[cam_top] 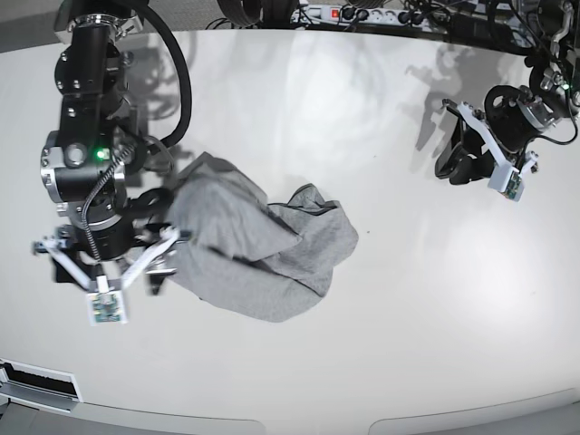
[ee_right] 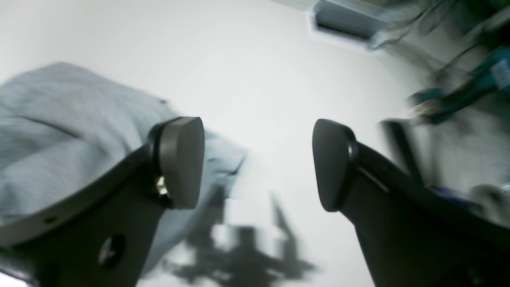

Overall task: Layout the t-shirt on the table in an organized manner, then fold the t-shirt properly
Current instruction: 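Grasp the bunched fabric with the right gripper and lift it, then drag the held fabric with the right gripper and release it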

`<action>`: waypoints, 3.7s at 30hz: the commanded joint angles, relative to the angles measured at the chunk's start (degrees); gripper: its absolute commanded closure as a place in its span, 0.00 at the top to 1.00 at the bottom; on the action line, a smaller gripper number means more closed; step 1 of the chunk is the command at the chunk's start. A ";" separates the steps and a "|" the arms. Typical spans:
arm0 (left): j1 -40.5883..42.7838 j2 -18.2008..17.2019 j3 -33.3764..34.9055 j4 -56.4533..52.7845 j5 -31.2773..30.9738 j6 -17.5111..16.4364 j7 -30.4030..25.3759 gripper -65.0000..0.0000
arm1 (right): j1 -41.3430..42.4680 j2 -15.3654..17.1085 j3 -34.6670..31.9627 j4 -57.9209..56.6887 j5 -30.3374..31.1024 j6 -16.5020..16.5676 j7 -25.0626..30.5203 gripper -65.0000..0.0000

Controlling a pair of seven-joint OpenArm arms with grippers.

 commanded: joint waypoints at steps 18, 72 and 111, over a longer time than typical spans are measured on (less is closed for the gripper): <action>-1.01 -0.92 -0.42 0.90 -0.92 0.00 -1.46 0.28 | 10.14 -5.90 -27.69 -33.44 8.50 4.92 12.31 0.55; -10.21 -0.94 -0.42 1.05 7.32 2.16 -1.03 0.55 | 9.84 -10.67 -22.77 -13.94 -1.16 -0.17 13.07 0.00; -10.19 -0.90 -0.42 1.05 7.28 2.16 -0.42 0.55 | 13.88 -13.14 -2.56 -13.97 36.28 26.27 10.34 0.00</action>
